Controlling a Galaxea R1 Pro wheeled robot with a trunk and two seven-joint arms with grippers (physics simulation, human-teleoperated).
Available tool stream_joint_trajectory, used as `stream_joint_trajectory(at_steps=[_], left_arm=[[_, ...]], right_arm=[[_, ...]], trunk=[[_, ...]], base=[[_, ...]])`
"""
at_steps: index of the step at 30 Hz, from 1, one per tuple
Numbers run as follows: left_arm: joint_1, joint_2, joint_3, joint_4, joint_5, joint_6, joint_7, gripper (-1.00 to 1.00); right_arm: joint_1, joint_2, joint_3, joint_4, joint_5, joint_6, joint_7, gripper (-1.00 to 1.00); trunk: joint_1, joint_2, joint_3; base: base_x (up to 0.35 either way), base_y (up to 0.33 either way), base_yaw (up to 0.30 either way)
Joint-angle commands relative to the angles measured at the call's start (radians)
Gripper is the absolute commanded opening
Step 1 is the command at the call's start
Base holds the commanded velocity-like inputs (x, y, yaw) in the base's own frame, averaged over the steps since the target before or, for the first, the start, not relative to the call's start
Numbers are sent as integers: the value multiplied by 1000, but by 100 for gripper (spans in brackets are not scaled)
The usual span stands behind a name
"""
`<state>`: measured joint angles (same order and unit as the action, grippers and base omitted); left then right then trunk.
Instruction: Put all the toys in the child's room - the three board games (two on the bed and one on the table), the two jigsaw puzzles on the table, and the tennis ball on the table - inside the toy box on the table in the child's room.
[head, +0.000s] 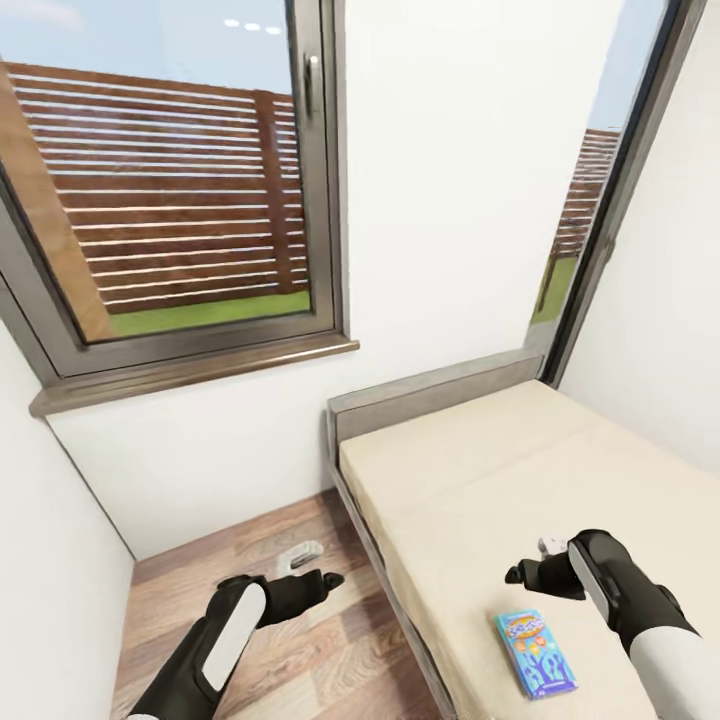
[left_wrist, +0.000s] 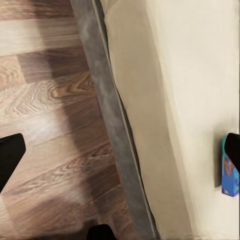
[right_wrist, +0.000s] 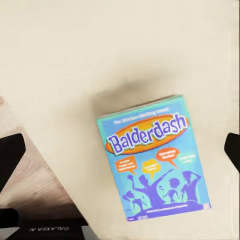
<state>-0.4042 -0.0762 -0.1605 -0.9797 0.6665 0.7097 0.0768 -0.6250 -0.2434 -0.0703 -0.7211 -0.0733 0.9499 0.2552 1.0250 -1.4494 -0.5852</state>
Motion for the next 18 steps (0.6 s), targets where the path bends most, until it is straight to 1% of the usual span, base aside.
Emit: stream_joint_trajectory(at_steps=[1, 2, 3, 5, 6, 7, 8, 10, 11, 13, 18], left_arm=[[0, 1, 13, -2, 21, 18, 9, 100], [0, 1, 25, -2, 29, 32, 10, 100], [0, 1, 25, -2, 29, 32, 10, 100], [1, 2, 50, -3, 41, 53, 11, 100], [1, 2, 50, -3, 41, 53, 11, 100], [2, 2, 61, -3, 45, 60, 12, 100], [2, 2, 61, -3, 45, 60, 12, 100], [2, 2, 80, -3, 51, 71, 13, 100], [2, 2, 80, -3, 51, 71, 13, 100], [3, 2, 95, -3, 54, 78, 13, 100], [3, 2, 107, -3, 57, 86, 13, 100]], right_arm=[[-9, -6, -2, 17, -9, 5, -3, 100], [-15, -11, -2, 31, -9, 5, -2, 100], [-15, -11, -2, 31, -9, 5, -2, 100], [-25, -19, -3, 51, -10, 5, -2, 100], [-25, -19, -3, 51, -10, 5, -2, 100], [-29, -23, -3, 58, -10, 5, -2, 100], [-29, -23, -3, 58, -10, 5, -2, 100], [-33, -30, -6, 70, -10, 6, -2, 100], [-33, -30, -6, 70, -10, 6, -2, 100], [-37, -38, -10, 77, -10, 7, -2, 100], [-39, -49, -22, 83, -11, 7, -2, 100]], trunk=[[0, -1, -1], [0, -1, -1], [0, -1, -1], [0, -1, -1], [0, -1, -1], [0, -1, -1], [0, -1, -1], [0, -1, -1], [0, -1, -1], [0, -1, -1], [0, -1, -1]], base=[[0, 0, -281], [0, 0, -281], [0, 0, -281], [0, 0, -281], [0, 0, -281], [0, 0, -281], [0, 0, -281], [0, 0, -282], [0, 0, -282], [0, 0, -282], [0, 0, -279]])
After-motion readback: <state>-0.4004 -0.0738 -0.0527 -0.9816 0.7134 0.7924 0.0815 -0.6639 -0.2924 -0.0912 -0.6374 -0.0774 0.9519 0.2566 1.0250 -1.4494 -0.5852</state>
